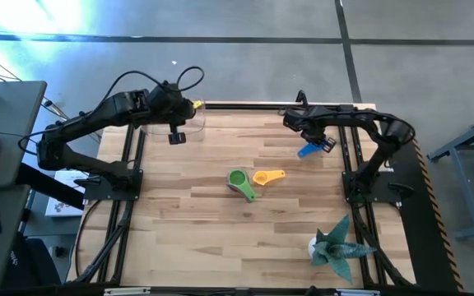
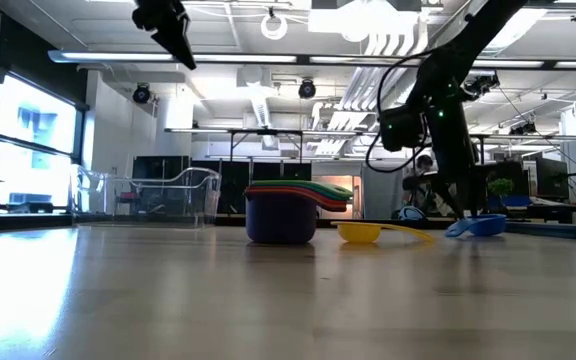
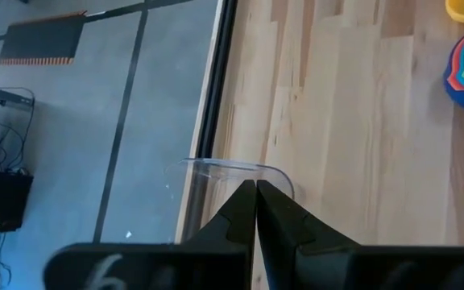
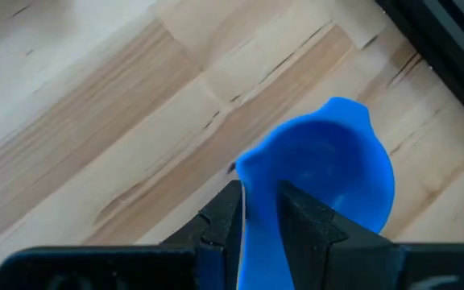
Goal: Nest measuring cups in basket
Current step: Stack the blue measuring cup on top of the green measuring cup
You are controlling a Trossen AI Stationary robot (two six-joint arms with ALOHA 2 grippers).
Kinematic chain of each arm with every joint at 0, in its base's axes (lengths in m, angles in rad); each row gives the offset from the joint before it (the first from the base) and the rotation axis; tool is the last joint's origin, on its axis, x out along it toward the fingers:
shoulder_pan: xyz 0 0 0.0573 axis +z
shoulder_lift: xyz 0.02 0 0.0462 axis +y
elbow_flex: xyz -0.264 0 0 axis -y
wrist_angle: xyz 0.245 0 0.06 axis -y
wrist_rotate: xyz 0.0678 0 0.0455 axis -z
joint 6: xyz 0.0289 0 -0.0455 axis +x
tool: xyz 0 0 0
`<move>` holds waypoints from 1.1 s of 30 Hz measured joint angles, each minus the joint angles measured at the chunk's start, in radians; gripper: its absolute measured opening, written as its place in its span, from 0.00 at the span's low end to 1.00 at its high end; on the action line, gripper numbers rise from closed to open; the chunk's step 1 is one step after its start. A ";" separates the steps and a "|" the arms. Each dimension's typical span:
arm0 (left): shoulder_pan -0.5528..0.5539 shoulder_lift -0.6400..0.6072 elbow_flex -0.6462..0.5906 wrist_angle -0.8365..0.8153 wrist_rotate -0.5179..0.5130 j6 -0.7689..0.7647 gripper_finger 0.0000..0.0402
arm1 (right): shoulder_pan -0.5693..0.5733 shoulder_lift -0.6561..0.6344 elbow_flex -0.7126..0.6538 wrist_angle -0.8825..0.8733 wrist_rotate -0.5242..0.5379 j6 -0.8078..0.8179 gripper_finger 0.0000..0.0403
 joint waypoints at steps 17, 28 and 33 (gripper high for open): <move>0.028 0.000 0.000 -0.002 0.018 0.017 0.01 | 0.011 -0.003 0.001 0.038 0.001 -0.143 0.01; 0.028 0.000 0.000 -0.053 0.019 0.017 0.01 | 0.146 -0.050 0.097 0.056 -0.103 -0.447 0.00; 0.028 0.000 0.000 -0.084 0.019 0.006 0.01 | 0.224 -0.050 0.208 0.056 -0.104 -0.553 0.00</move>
